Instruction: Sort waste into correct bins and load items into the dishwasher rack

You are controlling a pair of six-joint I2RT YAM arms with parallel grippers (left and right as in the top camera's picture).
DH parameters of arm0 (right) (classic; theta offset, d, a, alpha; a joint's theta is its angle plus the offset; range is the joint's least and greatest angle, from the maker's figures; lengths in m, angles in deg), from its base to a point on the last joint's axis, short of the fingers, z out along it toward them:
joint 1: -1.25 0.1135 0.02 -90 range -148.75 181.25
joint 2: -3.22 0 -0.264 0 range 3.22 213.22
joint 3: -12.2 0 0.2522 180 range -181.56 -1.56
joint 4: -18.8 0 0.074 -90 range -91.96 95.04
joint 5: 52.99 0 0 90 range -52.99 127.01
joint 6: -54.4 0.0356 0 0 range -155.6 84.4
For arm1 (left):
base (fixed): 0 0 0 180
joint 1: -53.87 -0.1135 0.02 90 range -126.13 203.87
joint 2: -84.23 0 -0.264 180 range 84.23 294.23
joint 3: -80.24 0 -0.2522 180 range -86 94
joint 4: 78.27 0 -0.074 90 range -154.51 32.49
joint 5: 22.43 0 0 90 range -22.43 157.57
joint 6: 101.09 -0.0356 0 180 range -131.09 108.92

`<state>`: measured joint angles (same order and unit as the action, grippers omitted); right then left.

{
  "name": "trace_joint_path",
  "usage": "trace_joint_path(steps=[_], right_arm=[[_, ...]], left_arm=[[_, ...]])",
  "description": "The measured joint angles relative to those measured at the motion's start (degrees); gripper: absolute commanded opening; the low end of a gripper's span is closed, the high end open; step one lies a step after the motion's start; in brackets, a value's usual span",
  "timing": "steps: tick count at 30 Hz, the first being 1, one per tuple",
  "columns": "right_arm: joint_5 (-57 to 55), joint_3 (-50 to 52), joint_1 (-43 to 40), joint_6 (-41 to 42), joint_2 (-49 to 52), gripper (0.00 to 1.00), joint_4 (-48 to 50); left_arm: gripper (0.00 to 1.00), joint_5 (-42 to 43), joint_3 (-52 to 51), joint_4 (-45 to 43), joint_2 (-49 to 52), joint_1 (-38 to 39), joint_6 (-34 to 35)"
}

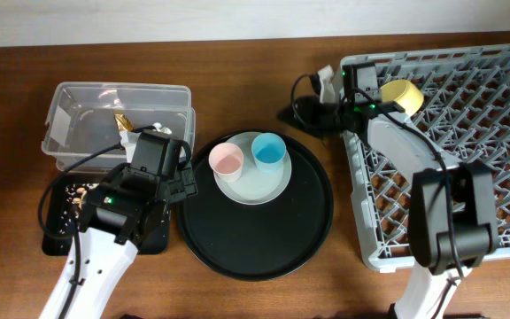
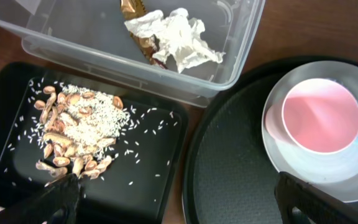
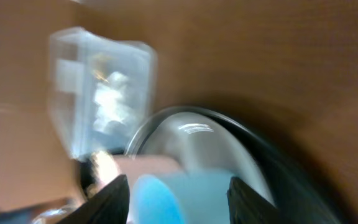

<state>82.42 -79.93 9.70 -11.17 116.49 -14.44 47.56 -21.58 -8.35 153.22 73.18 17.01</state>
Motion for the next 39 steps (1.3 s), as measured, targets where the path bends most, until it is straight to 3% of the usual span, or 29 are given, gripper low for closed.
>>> trace_joint_path(steps=[12,26,39], right_arm=[[-25.09,-0.28,2.4,-17.81,-28.33,0.54,-29.86],[-28.94,-0.26,9.27,-20.41,-28.74,0.55,-41.9],[-29.11,3.1,22.03,-20.41,-28.68,0.56,-43.06]], left_arm=[[0.99,0.0,-0.02,0.02,0.0,0.0,0.0],[0.99,0.0,0.0,0.02,0.0,0.0,0.0],[0.99,0.0,0.0,0.02,0.0,0.0,0.0]])
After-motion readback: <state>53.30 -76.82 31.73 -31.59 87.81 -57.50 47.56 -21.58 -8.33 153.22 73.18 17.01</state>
